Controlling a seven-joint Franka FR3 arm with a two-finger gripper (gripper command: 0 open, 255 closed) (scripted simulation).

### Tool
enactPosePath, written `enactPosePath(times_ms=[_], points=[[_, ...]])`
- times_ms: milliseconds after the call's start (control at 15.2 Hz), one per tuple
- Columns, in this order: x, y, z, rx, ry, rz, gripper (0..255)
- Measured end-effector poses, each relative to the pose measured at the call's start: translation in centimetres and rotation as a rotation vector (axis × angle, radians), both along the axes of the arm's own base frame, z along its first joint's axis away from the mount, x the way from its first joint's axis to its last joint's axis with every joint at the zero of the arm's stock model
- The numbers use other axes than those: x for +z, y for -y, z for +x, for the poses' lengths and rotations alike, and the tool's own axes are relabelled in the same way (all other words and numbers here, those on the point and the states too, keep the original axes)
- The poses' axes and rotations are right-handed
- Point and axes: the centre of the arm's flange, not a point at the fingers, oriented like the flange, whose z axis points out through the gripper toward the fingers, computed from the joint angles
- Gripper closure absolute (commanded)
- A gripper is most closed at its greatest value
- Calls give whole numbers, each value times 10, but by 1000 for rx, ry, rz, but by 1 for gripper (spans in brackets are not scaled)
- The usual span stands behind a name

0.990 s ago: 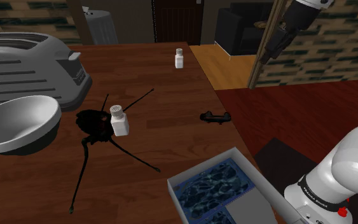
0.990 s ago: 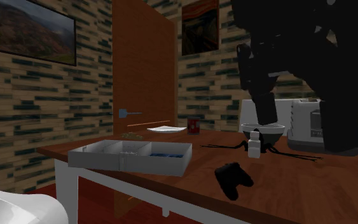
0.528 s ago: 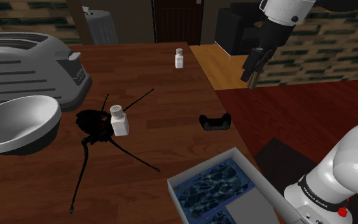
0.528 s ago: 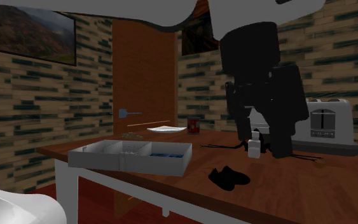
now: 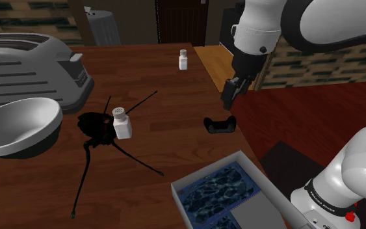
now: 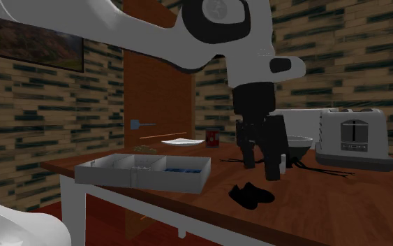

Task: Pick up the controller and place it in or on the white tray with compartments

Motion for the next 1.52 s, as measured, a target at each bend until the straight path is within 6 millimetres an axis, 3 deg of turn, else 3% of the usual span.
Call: enactPosePath(times_ms=[132, 594, 990, 1056, 1518], points=[[-8, -11, -1, 3, -9, -11, 0], [-45, -12, 1, 4, -12, -14, 0], [-48, -12, 2, 4, -12, -14, 0], [-48, -12, 2, 4, -12, -14, 255], [-47, -13, 3, 5, -8, -13, 255]])
